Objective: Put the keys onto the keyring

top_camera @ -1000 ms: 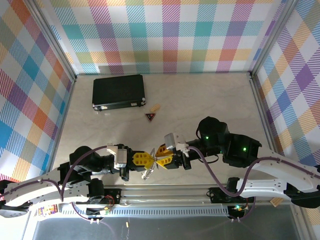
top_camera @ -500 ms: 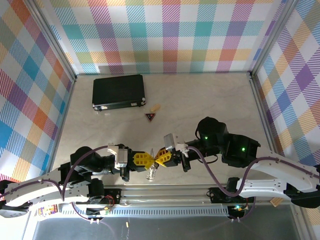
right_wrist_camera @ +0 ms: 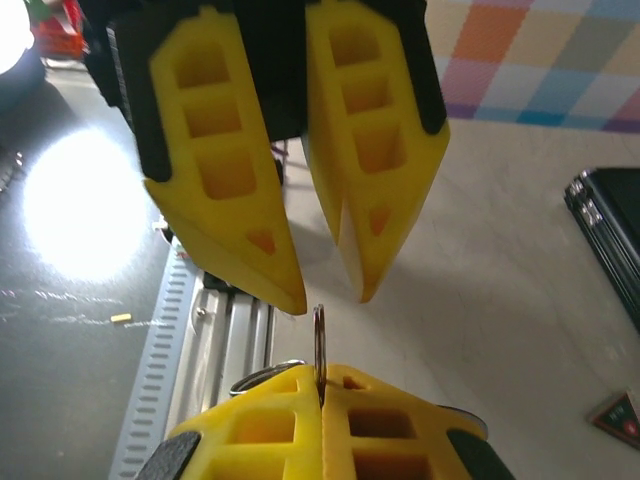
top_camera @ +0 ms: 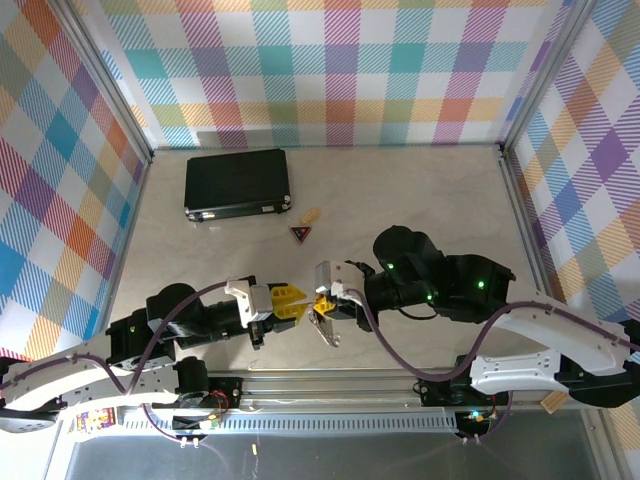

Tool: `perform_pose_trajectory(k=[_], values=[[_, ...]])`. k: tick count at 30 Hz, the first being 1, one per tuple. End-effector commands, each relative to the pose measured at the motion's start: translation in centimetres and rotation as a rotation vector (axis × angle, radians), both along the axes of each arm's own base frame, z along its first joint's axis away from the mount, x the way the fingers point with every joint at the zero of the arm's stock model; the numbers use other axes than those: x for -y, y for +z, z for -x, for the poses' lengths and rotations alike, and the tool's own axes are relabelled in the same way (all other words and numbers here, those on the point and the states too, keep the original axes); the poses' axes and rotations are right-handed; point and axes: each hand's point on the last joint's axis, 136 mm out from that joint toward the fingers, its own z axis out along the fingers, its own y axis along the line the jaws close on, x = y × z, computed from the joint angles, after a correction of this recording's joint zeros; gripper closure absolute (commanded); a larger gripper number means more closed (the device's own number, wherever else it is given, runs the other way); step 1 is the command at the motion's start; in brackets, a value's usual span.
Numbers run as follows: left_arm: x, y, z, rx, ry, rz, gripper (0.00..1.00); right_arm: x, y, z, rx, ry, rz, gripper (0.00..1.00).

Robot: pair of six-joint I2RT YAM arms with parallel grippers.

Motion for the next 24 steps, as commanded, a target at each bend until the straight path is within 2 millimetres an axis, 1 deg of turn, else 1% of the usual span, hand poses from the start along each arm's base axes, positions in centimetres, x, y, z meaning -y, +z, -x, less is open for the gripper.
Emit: perform_pose_trajectory(k=[1,5,12,16,24], values=[[-0.1,-0.9,-0.9,0.016,0.045,-0.075,0.78,0.8,-0.3,-0.4,0.030,-0.017,0.061,1.00],[0.3,-1.1,-0.9,0.021,0.039,-0.083,0.77,0.6,-0.4,-0.3,0.022,-0.013,0.066,1.00],[0.3,-1.6,-1.0,0.020,0.047,-0.102,0.74,0.6,-0.4,0.0,0.003,0.001,0.063,1.00],[0.2,-1.6,-1.1,0.023,0.052,-0.099,0.74,0.5,-0.6,0.1,-0.004,0.006,0.071,1.00],[0.7,-2.2,-1.2,0.022,0.049,-0.123,0.74,0.3,-0.4,0.5,-0.019,0.021,0.065,1.00]])
